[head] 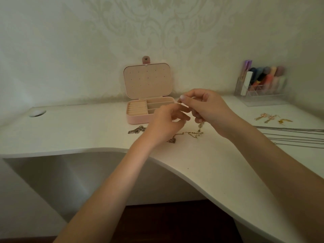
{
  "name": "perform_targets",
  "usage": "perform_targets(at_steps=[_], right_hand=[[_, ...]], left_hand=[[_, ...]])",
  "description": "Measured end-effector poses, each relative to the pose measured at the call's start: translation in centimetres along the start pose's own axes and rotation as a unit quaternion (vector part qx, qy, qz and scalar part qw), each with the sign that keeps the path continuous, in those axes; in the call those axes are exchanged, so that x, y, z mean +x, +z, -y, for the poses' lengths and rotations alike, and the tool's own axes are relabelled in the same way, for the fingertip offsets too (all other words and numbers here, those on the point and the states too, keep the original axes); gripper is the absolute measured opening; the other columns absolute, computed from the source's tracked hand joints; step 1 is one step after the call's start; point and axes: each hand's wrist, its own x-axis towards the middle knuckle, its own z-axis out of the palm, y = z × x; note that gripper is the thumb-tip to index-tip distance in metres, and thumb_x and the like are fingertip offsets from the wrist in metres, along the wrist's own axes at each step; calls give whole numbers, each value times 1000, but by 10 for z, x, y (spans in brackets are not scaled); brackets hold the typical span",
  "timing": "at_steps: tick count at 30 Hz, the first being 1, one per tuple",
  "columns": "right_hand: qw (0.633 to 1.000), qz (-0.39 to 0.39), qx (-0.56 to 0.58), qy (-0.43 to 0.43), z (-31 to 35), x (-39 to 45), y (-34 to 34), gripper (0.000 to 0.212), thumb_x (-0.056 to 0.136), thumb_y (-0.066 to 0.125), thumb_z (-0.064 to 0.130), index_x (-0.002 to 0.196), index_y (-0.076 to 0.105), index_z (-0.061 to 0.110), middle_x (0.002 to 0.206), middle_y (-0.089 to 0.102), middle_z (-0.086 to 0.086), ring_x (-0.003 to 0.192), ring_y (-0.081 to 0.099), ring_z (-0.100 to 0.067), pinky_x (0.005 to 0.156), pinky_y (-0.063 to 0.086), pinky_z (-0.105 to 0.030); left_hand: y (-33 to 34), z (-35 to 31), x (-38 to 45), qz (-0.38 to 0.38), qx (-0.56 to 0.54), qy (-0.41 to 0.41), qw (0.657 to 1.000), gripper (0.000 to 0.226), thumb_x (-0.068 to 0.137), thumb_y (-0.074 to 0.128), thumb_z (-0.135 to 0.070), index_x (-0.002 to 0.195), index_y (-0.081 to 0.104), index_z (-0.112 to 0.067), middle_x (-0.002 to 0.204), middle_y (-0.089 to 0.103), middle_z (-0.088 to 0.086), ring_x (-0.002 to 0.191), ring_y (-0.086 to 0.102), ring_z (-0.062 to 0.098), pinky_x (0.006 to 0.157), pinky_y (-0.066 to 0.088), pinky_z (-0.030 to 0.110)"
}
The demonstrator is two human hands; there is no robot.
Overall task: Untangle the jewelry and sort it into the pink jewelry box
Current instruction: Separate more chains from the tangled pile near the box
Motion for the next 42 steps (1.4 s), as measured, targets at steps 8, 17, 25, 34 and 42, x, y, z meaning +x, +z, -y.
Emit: perform_targets(at_steps=[8, 17, 25, 34, 42], right_hand=[[991, -42, 126, -5, 6, 2, -3, 16, 92, 61, 24, 95, 65, 9, 51, 40, 4, 44, 33, -9, 39, 32, -19], [998, -33, -49, 37, -7, 6, -18, 21, 92, 60, 28, 100, 64, 10, 83, 67, -6, 64, 63, -13, 61, 54, -24], [981, 32, -177, -79, 0, 0, -14, 20, 78, 74, 36, 74, 61, 22, 64, 47, 5, 47, 40, 1, 44, 38, -18], [993, 3, -103, -59, -3, 4, -17, 10, 84, 70, 17, 76, 64, 20, 74, 64, 4, 65, 55, -4, 63, 45, -16], [999, 2, 41, 1, 3, 5, -21, 10, 87, 67, 17, 79, 61, 16, 65, 66, 4, 61, 58, -8, 61, 45, -19]], left_hand=[[14, -9, 0, 110, -65, -40, 991, 8, 80, 73, -11, 86, 72, -16, 86, 74, 6, 80, 68, 12, 84, 52, 29], [15, -18, -7, 68, -383, -152, 909, 23, 99, 45, -15, 89, 63, -5, 89, 73, 15, 87, 71, 22, 84, 56, 31], [19, -17, -5, -74, -380, -179, 905, 19, 99, 46, -14, 91, 61, -5, 88, 71, 10, 87, 69, 17, 84, 56, 28], [17, -16, -5, -109, -342, -205, 911, 15, 96, 50, -13, 96, 60, 0, 89, 72, 12, 83, 72, 18, 76, 58, 27], [13, -23, -5, -165, -149, -80, 972, 7, 85, 60, -20, 92, 62, -18, 88, 64, -8, 85, 60, 8, 83, 49, 28]])
